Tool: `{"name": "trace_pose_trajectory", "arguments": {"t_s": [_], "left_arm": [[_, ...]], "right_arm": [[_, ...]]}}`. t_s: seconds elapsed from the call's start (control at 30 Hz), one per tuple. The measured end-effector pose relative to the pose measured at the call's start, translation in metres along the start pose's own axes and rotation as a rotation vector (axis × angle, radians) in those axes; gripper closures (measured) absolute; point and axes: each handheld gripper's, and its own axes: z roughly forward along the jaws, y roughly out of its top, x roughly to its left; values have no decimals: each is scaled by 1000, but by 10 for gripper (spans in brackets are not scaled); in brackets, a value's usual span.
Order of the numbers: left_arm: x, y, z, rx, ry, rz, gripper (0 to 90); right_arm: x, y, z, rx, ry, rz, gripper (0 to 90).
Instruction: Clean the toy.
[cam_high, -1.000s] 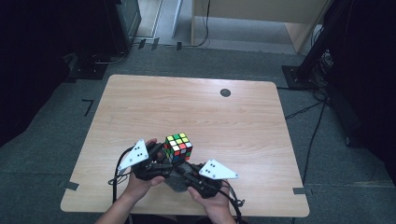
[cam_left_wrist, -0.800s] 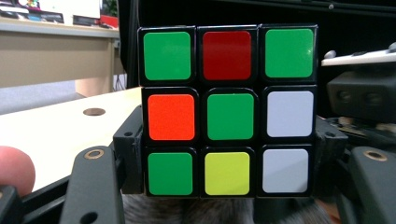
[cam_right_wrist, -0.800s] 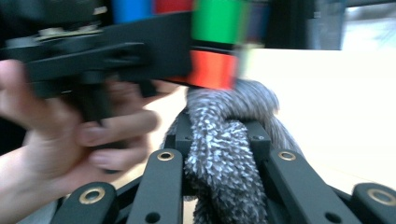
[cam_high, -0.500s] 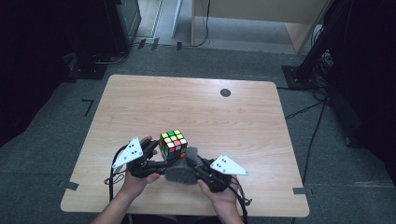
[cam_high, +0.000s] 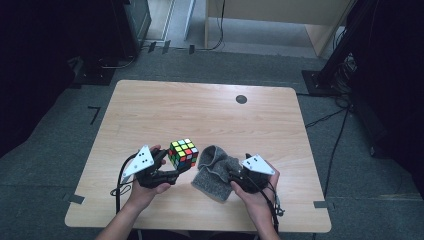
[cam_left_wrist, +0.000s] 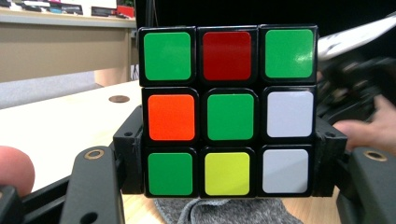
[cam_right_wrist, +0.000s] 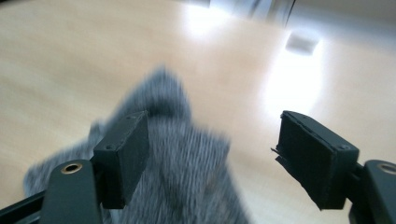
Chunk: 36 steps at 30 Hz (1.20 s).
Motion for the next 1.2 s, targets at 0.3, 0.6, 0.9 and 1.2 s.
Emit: {"name": "trace_pose_trajectory", "arguments": {"t_s": [0.3, 0.6, 0.9, 1.2], "left_arm": [[-5, -3, 6, 34, -17, 27, 337], [-11, -9, 12, 88, -35, 79, 337], [-15, -11, 15, 140, 1, 158, 337], [-34, -24, 31, 253, 19, 320, 338]], "right_arm": [[30, -19, 33, 87, 188, -133, 210], [21, -37, 49, 174, 75, -163, 594], [-7, -27, 24, 76, 147, 52, 801], [28, 36, -47, -243, 456, 128, 793]]}}
